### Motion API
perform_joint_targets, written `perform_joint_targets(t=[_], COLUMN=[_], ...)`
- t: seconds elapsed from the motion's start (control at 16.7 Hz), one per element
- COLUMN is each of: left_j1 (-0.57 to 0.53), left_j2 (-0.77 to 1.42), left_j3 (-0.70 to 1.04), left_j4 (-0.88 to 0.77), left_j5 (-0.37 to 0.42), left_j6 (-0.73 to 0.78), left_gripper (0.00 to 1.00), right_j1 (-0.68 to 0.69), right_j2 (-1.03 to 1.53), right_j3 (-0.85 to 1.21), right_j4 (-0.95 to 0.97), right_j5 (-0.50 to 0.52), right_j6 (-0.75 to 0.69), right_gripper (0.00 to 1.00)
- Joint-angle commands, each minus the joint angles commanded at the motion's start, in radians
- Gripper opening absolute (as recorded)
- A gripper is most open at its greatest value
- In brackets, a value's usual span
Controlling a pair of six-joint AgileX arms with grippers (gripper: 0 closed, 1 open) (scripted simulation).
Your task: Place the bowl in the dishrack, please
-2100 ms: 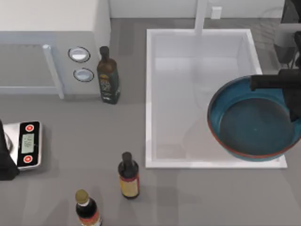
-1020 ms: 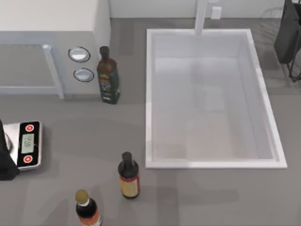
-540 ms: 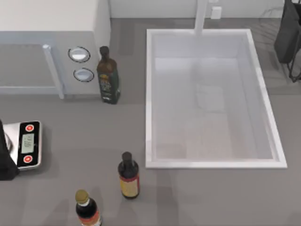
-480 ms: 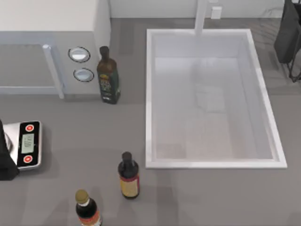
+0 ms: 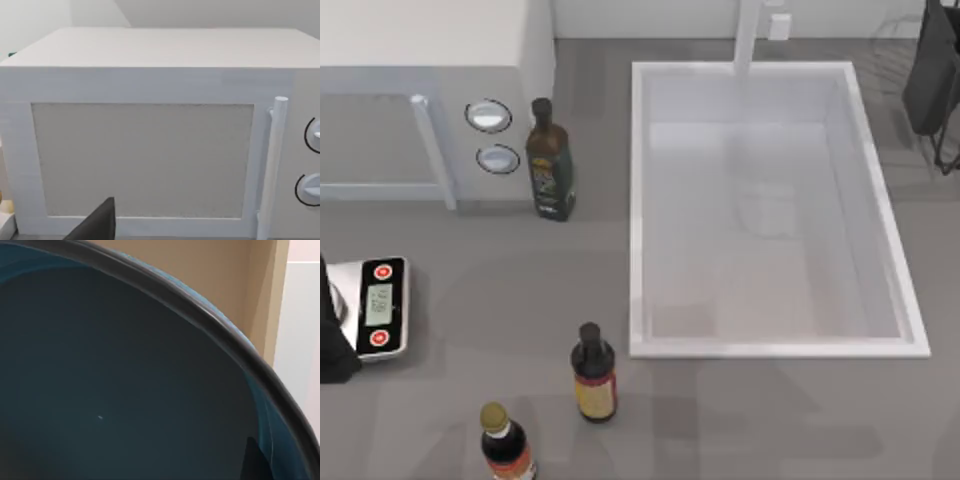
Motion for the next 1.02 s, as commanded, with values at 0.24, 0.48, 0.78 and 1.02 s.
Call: perform_joint_targets(t=[0.24,0.48,0.78,1.02], left_j1=[0.000,0.000,0.000,0.000], left_j2=[0.000,0.000,0.000,0.000], left_j3=[0.000,0.000,0.000,0.000], left_j4=[0.000,0.000,0.000,0.000], left_j5=[0.000,0.000,0.000,0.000], left_j6=[0.000,0.000,0.000,0.000], left_gripper=[1.00,1.00,1.00,1.00], right_j1=[0.084,0.185,0.271,0.275], right_j2=[0.242,0.476,0.638,0.644], right_j3=[-0.041,-0.100,-0.157,-0.160], right_j4=[0.291,0.604,0.801,0.808], right_j5=[0.091,0.191,0.275,0.279], right_j6=[-0.003,-0.004,-0.002,-0.002], right_gripper=[0.00,0.00,0.00,0.00])
